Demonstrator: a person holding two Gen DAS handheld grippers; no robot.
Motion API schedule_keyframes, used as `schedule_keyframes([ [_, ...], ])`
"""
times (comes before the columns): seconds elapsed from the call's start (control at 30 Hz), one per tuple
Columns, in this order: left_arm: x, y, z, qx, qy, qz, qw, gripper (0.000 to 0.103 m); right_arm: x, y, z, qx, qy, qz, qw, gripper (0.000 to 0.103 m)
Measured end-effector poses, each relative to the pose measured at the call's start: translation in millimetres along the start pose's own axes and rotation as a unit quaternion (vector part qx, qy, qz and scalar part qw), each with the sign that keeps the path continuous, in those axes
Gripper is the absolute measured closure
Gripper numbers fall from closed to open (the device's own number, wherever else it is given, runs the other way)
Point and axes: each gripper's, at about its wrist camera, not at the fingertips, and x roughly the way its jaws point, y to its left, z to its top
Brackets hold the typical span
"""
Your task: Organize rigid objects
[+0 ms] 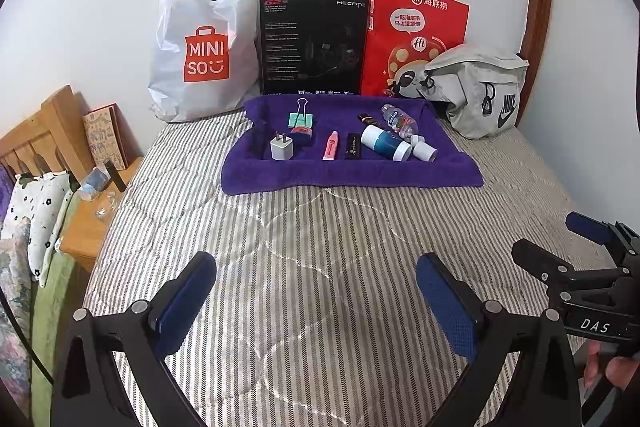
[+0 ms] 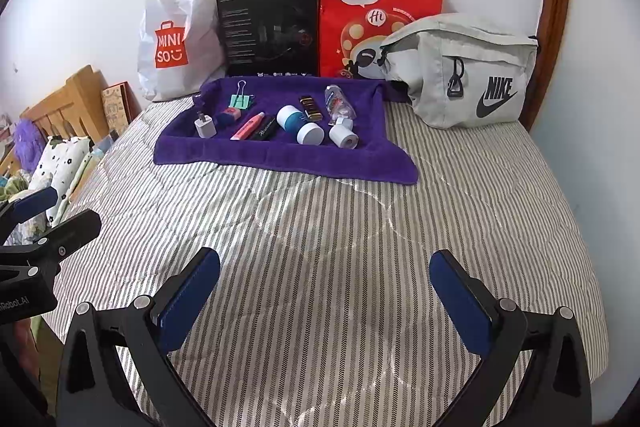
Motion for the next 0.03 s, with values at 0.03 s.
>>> schedule_keyframes([
  [0.03,0.1,0.5,0.4,0.001,0.000,0.000,1.0000,0.002,0.1,0.4,-0.2,0.000,0.000,0.000,1.000,0.000],
])
